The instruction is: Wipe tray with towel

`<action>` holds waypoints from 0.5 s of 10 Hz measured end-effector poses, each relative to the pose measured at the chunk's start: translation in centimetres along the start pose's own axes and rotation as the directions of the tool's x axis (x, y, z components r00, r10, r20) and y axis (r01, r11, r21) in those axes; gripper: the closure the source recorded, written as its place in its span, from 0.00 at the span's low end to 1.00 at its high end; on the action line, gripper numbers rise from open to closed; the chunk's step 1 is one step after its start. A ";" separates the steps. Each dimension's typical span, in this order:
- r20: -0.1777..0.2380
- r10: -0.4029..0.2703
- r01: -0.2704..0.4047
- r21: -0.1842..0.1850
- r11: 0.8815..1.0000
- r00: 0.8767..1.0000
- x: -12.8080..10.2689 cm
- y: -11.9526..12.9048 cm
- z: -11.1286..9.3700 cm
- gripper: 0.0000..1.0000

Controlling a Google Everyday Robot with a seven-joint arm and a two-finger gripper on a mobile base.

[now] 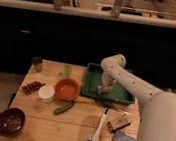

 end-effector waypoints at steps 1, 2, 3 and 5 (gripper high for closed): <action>0.001 0.007 -0.007 -0.002 1.000 1.000 0.7 0.4 -0.1 0.99; -0.001 0.018 -0.018 -0.006 1.000 1.000 1.6 0.8 -0.1 0.99; -0.004 0.030 -0.030 -0.008 1.000 1.000 2.3 1.0 -0.2 0.99; -0.026 0.064 -0.064 -0.007 0.998 0.998 4.3 0.8 -0.4 0.99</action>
